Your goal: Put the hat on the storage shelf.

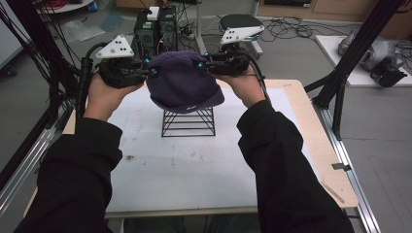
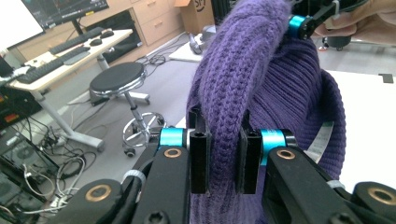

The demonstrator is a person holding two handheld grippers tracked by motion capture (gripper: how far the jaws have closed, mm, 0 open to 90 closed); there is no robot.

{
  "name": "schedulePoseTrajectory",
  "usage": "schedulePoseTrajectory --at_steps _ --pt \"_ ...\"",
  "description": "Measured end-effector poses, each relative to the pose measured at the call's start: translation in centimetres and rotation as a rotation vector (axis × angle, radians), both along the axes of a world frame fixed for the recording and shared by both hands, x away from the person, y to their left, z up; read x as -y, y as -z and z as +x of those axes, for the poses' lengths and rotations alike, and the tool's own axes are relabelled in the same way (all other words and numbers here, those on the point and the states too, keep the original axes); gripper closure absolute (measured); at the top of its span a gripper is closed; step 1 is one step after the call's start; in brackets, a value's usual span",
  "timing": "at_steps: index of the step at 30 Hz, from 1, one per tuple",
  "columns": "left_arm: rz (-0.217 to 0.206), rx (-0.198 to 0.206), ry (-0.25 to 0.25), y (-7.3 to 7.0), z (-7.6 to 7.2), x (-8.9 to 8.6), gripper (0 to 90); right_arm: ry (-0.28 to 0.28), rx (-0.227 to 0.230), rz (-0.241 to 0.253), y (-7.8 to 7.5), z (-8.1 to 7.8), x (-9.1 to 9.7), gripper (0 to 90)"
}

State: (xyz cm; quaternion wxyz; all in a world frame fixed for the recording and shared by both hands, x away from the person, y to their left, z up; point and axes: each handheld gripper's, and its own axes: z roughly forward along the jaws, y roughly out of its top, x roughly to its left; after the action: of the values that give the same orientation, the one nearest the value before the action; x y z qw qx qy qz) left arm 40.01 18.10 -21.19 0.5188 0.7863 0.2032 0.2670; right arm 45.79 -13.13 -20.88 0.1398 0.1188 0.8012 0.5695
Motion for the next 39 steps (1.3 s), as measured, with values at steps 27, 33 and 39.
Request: schedulePoseTrajectory --at_steps 27,33,39 --pt "-0.007 -0.104 0.016 5.3 1.3 1.0 78.6 0.019 -0.082 -0.106 5.8 0.8 0.7 75.2" --pt "-0.008 -0.116 0.014 5.7 1.5 1.1 78.6 0.019 -0.090 -0.108 6.3 0.9 0.8 75.2" --pt "-0.011 -0.120 0.017 5.9 1.5 1.2 78.5 0.018 -0.094 -0.105 6.7 1.0 1.0 75.1"
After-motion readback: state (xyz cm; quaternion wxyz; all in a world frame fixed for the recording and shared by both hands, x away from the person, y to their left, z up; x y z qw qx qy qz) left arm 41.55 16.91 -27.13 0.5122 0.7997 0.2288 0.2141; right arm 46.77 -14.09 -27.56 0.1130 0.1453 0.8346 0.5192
